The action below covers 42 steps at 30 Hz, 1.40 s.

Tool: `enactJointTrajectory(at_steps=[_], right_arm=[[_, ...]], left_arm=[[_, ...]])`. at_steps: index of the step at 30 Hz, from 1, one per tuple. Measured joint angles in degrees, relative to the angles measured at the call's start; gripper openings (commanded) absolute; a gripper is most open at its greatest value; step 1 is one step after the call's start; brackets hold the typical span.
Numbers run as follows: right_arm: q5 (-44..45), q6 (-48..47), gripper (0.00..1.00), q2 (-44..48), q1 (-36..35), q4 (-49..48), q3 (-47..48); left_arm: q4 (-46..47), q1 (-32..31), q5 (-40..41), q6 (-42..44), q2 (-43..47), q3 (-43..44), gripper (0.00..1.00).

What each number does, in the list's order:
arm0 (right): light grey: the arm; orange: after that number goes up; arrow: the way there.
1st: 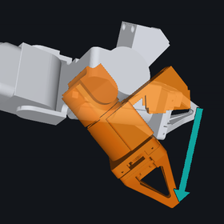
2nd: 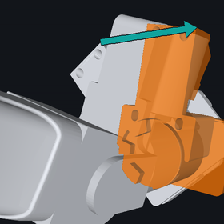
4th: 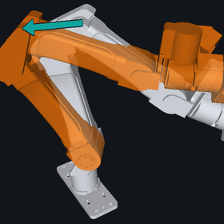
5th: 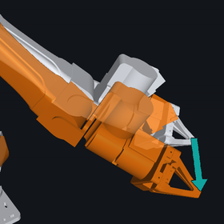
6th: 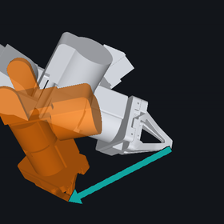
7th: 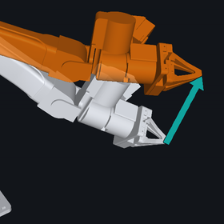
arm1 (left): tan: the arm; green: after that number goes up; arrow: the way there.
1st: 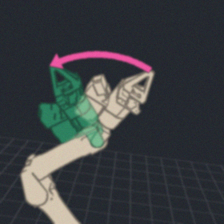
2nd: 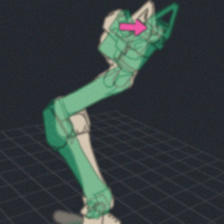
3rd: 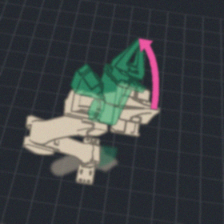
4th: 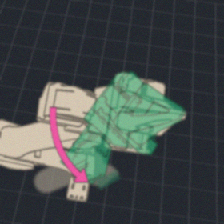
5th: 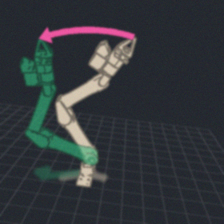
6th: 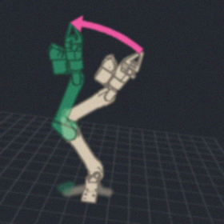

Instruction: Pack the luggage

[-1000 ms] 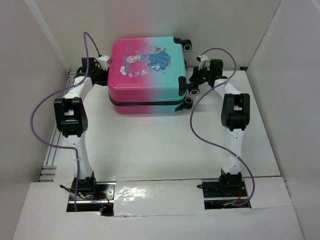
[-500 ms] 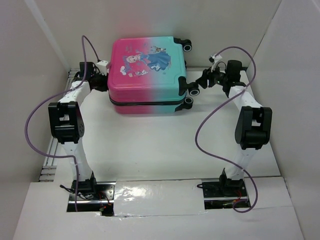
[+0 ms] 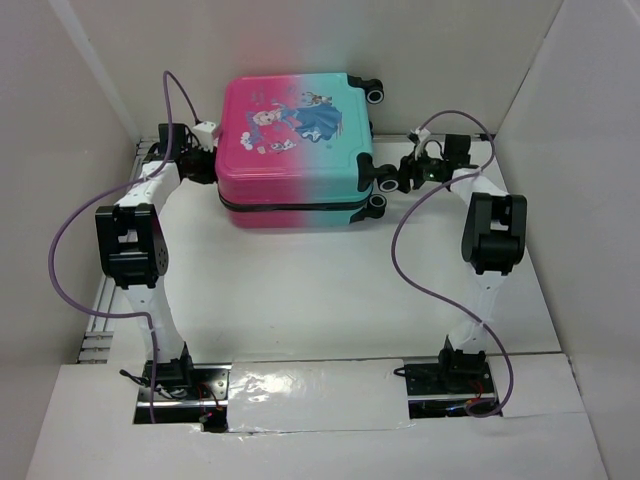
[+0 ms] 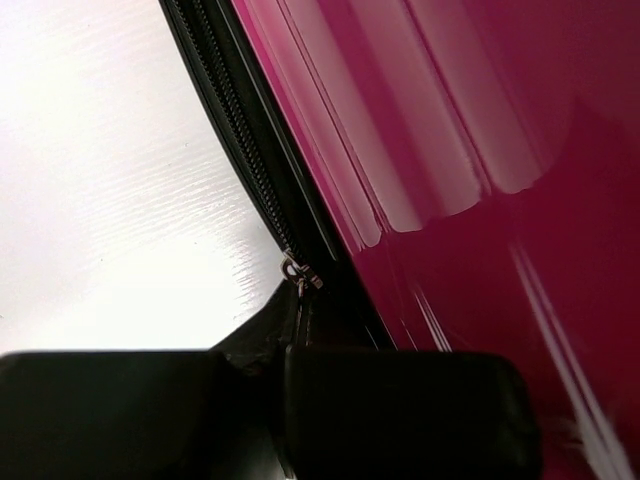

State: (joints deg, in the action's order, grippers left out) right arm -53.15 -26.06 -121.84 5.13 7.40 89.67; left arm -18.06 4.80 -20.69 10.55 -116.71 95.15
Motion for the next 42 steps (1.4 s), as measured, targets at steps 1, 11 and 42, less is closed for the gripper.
enactJointTrajectory(at_steps=[1,11,42], right_arm=[[-0.8,-0.4,0.59,-0.4,0.0,0.4,0.5],[-6.0,-2.2,0.59,-3.9,-2.7,0.8,4.8],[-2.2,4.0,0.00,-13.0,-5.9,0.6,16.7]], left_arm=[[-0.4,0.0,0.0,0.0,0.0,0.2,0.00],[-2.4,-0.1,0.4,0.8,-0.6,1.6,0.00],[-4.5,-0.1,1.4,1.4,-4.7,7.6,0.00]])
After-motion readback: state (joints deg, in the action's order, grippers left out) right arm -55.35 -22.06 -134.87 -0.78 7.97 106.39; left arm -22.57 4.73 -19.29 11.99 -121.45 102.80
